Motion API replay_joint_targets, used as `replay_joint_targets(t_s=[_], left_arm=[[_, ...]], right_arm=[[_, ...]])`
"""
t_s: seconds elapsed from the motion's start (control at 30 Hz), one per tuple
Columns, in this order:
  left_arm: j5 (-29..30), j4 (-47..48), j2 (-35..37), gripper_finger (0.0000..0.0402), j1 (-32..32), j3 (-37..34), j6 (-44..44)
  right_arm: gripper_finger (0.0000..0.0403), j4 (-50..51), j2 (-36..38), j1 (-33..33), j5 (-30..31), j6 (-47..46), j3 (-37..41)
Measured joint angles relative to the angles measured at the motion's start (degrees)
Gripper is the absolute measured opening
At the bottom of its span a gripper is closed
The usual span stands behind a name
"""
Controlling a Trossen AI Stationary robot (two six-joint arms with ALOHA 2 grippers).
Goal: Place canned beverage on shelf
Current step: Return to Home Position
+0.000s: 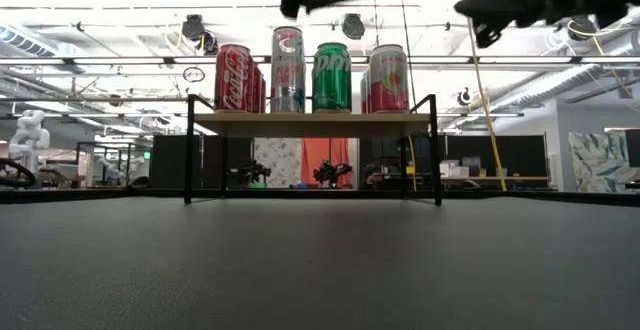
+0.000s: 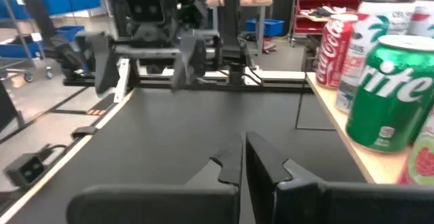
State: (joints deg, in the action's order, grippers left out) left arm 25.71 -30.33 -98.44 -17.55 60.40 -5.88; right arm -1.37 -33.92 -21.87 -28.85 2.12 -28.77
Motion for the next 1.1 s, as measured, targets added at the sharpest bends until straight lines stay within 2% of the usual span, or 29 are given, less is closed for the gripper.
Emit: replay_joint_targets(t_s=[0.1,0.17,0.43,0.57,0.7,0.9,1.1], left_arm=[[-5.81,1.47,3.17,0.0346,-0.47,-0.04,1.78],[-7.17,4.28,6.04,0.0320,-0.73,0.02,2.01],[-5.56,22.77,17.76,0.0219,-2.76,0.03,6.26],[-1.14,30.24,23.15,0.0186,-4.36,-0.88,5.90],[1.45,30.89,28.32,0.0160,-6.02,-5.75,6.30],[1.91,22.96,34.20,0.0126,-6.09,-14.87,7.02],[1.79,15.56,36.78,0.0092,-5.36,-22.82,8.26]], right_arm=[[0.0000,3.27,3.88,2.90,2.50,-0.09,0.00],[0.0000,4.60,6.08,4.78,4.52,-0.23,0.00],[0.0000,6.63,9.29,9.85,13.53,2.54,0.00],[0.0000,6.33,8.75,11.53,19.50,5.11,0.21],[0.0000,6.02,8.02,12.66,24.55,7.60,1.18],[0.0000,2.97,7.55,13.58,24.34,9.29,4.19],[0.0000,-0.86,7.59,14.25,22.62,9.74,7.13]])
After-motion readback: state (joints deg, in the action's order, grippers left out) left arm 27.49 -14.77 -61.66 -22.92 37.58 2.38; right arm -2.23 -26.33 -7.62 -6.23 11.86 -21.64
